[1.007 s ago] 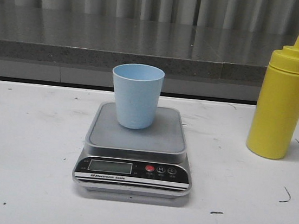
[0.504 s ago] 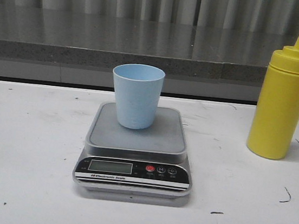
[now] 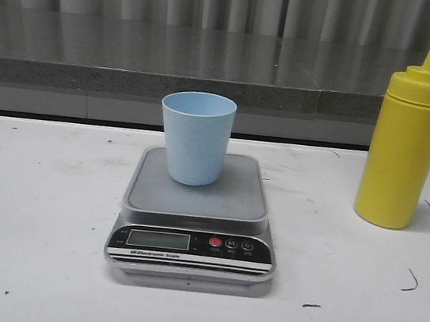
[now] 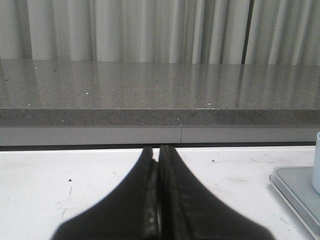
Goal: Pour seasoning into cup on scale with both arms
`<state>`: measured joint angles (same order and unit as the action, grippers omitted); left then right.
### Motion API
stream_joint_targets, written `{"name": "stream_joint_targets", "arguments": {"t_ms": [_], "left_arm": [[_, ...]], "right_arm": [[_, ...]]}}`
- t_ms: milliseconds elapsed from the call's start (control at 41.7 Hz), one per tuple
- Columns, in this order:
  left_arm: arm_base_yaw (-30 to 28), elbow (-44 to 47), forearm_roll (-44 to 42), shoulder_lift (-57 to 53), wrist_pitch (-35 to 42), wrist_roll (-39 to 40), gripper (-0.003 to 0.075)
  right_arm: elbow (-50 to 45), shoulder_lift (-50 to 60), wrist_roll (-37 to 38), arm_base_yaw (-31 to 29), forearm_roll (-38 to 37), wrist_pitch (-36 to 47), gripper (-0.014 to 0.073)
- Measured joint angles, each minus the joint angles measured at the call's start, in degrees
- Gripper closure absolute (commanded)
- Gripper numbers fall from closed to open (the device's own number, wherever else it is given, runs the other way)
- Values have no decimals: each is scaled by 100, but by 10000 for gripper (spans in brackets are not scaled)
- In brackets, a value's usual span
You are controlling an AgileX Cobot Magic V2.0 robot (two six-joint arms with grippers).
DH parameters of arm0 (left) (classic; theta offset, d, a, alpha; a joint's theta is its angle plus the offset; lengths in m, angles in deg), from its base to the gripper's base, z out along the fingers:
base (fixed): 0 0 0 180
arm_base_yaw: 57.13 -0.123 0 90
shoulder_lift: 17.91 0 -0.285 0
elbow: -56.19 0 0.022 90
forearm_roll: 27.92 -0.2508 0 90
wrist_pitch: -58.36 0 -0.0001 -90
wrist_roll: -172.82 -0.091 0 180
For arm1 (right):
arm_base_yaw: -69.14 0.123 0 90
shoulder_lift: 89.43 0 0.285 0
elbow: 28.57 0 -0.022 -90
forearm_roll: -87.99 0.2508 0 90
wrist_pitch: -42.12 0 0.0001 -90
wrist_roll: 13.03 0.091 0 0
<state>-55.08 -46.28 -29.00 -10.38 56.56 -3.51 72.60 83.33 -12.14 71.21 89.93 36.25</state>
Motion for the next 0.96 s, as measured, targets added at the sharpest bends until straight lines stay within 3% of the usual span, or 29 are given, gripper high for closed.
{"name": "stream_joint_targets", "arguments": {"t_ms": [959], "left_arm": [[0, 0, 0, 0, 0, 0, 740]], "right_arm": [[0, 0, 0, -155, 0, 0, 662]]}}
